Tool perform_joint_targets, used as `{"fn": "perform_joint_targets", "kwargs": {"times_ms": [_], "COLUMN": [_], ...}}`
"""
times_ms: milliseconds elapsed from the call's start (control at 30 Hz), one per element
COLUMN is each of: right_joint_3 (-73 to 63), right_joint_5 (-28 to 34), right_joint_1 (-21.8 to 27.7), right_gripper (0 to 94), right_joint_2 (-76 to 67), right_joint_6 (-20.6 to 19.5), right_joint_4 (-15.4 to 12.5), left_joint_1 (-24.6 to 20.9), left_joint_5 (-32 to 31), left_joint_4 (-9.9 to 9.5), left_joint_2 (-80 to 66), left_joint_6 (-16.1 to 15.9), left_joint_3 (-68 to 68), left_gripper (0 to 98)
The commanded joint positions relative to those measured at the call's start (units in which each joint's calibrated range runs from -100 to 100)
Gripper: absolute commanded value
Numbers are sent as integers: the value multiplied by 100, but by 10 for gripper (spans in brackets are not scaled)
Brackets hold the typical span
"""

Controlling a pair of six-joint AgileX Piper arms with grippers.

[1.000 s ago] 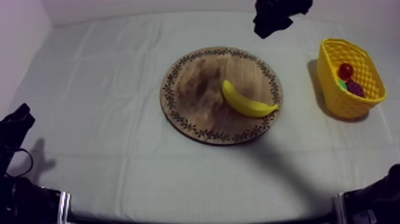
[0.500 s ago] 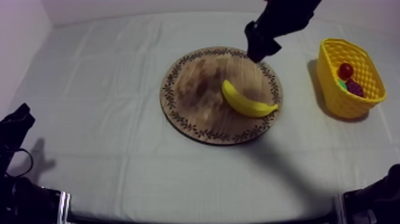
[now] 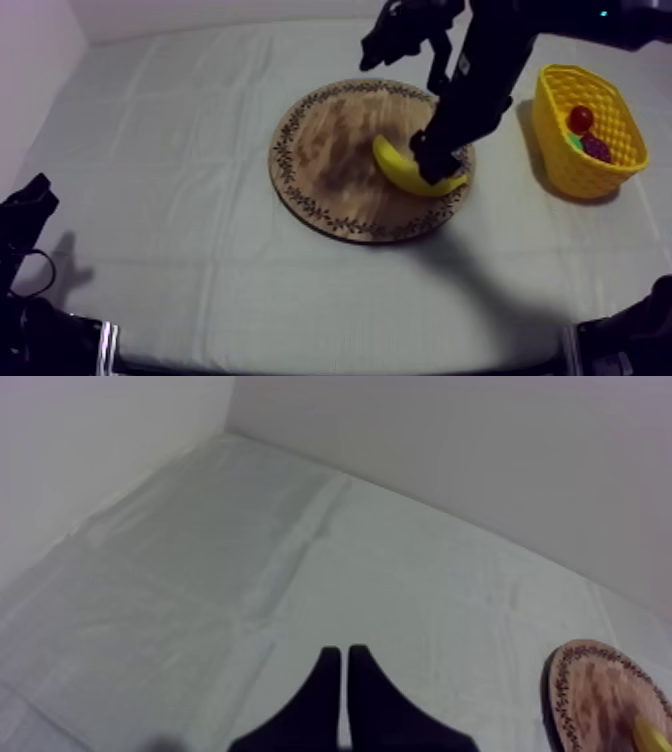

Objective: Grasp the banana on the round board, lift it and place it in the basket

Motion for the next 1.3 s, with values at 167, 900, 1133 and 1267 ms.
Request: {"fn": "perform_joint_targets", "kwargs": {"times_ms": [167, 900, 1133, 1267], "right_joint_3": [188, -632, -789, -829], "right_joint_5": [-482, -1473, -1614, -1688], "right_joint_1": [-79, -65, -26, -6], "right_gripper": [822, 820, 642, 515], "right_joint_2": [473, 2146, 2314, 2399], "right_joint_6": [-56, -233, -238, -260], "right_joint_4": [-73, -74, -10, 37], "left_joint_1": [1, 1, 1, 1], "left_joint_5": [-1, -1, -1, -1], "left_joint_4": [3, 3, 3, 3], "left_joint_2": [0, 0, 0, 0], "left_joint_6": [1, 1, 1, 1], "left_joint_3": [3, 3, 3, 3], "left_gripper": [1, 1, 1, 1]}}
